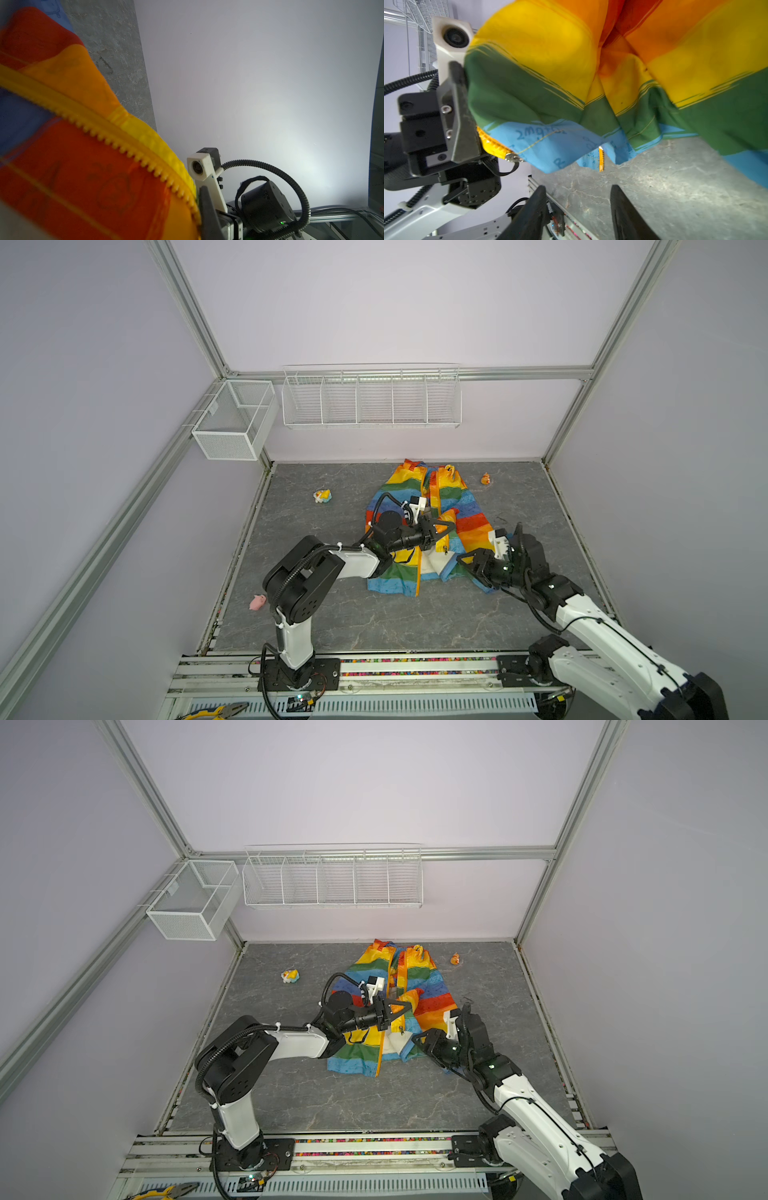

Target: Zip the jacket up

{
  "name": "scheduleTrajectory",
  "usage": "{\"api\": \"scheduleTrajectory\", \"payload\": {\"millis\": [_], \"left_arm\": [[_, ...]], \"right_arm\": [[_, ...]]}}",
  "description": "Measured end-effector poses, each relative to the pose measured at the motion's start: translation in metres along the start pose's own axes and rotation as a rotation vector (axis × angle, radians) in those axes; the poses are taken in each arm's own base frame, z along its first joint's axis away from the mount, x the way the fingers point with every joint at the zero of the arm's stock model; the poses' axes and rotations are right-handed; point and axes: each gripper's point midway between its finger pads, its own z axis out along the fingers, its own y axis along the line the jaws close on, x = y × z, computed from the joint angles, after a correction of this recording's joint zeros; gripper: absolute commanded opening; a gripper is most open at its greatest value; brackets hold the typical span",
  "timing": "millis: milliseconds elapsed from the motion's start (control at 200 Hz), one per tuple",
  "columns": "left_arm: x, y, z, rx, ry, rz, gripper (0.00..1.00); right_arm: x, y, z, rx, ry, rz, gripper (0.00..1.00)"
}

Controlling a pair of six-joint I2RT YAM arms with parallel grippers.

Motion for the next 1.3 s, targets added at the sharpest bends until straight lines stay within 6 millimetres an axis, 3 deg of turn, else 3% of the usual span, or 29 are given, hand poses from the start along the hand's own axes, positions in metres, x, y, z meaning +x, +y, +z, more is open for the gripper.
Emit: {"api": "scheduleTrajectory", "payload": {"millis": [80,185,445,550,740,885,1100,1300], "left_arm": [[0.0,0.0,0.0,-0.021,0.005,-0.001,0.0],[0.0,-0.001,0.002,-0.049,0.018,-0.001,0.0],[0.008,0.005,0.005,-0.118,0.089,-0.045,0.0],[0.012,0.009,0.005,-0.142,0.111,-0.068,0.0],[0.016,0.011,0.004,-0.157,0.139,-0.091,0.0],[0.016,0.011,0.005,-0.164,0.144,-0.095,0.0],[0.017,0.012,0.005,-0.171,0.146,-0.095,0.0],[0.017,0.024,0.012,-0.17,0.156,-0.099,0.0]], "right_arm": [[0.0,-0.002,-0.006,0.009,-0.009,-0.038,0.7],[0.0,0.0,-0.012,0.003,-0.02,-0.109,0.71],[-0.003,0.027,-0.021,-0.096,-0.024,-0.319,0.85],[-0.006,0.035,-0.023,-0.123,-0.033,-0.369,0.84],[-0.005,0.036,-0.013,-0.143,0.012,-0.397,0.71],[-0.002,0.034,-0.01,-0.148,0.036,-0.381,0.74],[-0.003,0.043,-0.02,-0.172,0.007,-0.338,0.79],[-0.004,0.032,-0.03,-0.104,-0.028,-0.325,0.81]]}}
